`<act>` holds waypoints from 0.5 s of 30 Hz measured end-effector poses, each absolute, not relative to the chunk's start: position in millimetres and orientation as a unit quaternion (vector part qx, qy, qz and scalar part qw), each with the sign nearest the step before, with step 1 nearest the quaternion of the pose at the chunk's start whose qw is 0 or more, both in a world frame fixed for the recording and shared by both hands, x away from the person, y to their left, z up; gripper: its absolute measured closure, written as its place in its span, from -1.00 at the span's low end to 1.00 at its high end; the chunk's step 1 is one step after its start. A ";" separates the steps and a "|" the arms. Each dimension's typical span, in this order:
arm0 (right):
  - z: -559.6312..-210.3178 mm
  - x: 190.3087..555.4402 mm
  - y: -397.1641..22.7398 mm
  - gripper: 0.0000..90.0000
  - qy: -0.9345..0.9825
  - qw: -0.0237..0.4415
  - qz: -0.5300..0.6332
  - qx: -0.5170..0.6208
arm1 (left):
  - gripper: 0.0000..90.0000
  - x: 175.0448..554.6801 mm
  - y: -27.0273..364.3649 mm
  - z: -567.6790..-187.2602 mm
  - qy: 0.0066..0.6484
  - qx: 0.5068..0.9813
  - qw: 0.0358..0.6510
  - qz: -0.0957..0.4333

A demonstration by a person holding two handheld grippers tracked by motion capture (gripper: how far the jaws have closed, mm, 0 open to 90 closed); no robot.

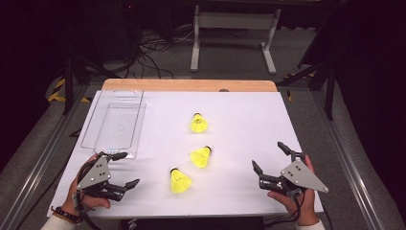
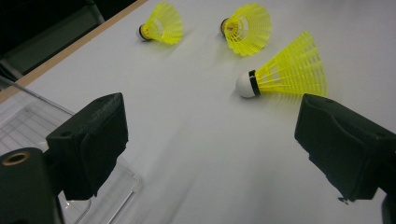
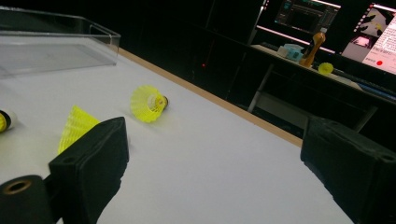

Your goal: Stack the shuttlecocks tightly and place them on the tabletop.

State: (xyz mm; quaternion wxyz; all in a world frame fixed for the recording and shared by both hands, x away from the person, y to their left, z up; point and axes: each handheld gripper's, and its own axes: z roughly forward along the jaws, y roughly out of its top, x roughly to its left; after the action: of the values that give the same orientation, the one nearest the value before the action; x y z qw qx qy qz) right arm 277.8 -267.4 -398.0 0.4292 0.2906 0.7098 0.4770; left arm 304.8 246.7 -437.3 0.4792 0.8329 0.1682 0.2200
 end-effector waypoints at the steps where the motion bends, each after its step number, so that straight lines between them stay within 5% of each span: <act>1: -398.0 277.8 -267.4 -0.81 0.710 0.429 0.477 0.291 | -0.77 304.8 246.7 -437.3 0.168 0.833 0.479 0.220; 15: -410.0 280.7 -244.5 -0.73 0.750 0.381 0.461 0.283 | -0.78 301.3 244.7 -438.3 0.157 0.841 0.468 0.219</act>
State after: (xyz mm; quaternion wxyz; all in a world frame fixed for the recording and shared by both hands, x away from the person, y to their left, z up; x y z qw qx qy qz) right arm 280.7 -244.5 -410.0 0.3813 0.2828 0.7498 0.4610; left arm 301.3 244.7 -438.3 0.4685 0.8413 0.1571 0.2192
